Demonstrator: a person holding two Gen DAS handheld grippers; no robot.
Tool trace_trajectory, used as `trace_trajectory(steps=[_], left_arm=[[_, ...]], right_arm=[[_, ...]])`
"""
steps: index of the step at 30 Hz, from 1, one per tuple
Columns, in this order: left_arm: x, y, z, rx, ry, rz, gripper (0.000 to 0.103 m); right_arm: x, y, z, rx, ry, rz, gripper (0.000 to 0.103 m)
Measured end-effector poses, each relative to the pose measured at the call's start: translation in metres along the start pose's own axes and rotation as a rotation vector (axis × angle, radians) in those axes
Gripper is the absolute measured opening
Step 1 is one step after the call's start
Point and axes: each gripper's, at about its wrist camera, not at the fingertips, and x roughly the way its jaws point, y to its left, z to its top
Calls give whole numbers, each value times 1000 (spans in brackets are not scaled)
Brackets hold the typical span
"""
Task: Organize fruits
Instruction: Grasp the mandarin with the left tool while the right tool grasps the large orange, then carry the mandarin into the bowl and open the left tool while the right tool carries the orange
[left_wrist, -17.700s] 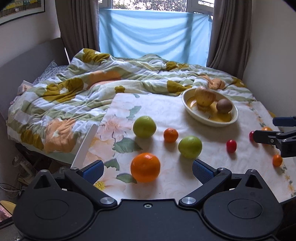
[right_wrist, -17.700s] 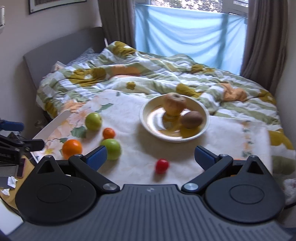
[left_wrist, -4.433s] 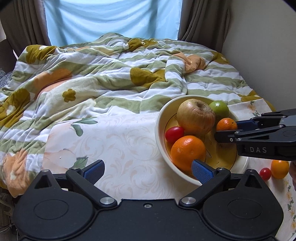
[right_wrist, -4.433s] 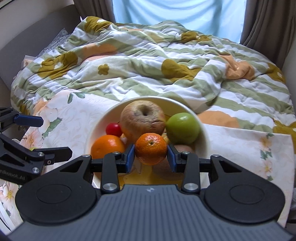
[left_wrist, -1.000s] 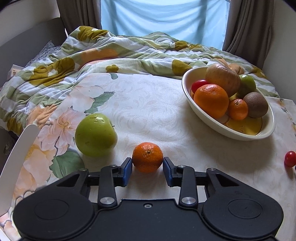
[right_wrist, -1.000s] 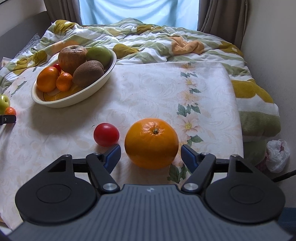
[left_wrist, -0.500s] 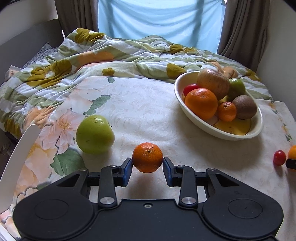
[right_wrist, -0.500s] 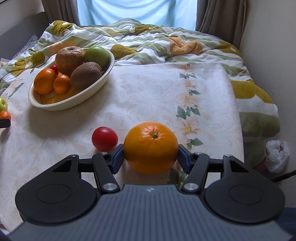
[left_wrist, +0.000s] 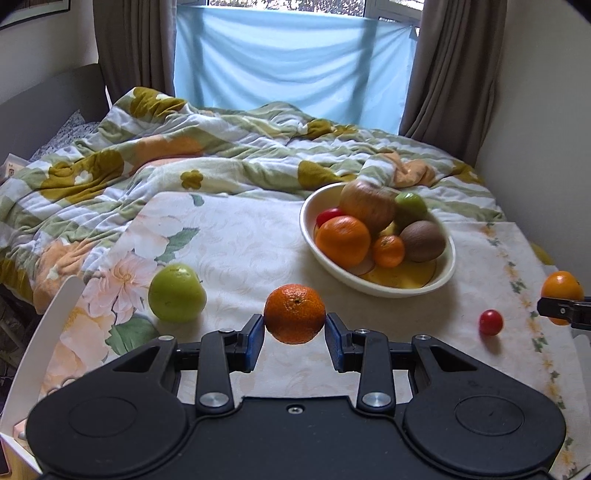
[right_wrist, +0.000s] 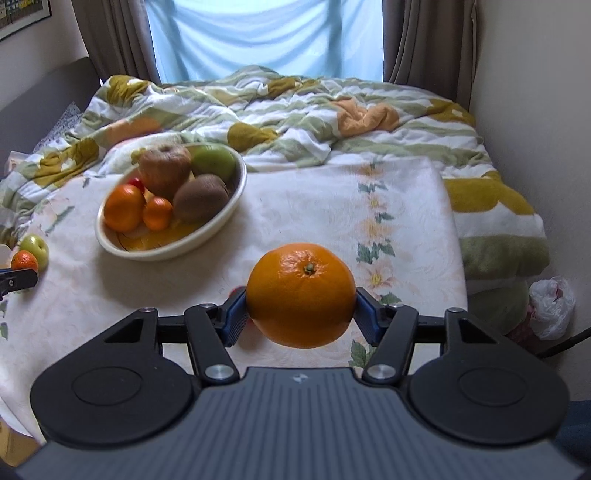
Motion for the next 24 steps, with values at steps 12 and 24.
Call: trace_trajectory(steps=[12,24], left_arm=[[-22,-15,47,66,-51,-52,40],[33,-44,88,179,4,-188,40]], right_arm=[[-34,16,32,-33,-48,27,75],[-32,40,75,-40,-77,34,75]])
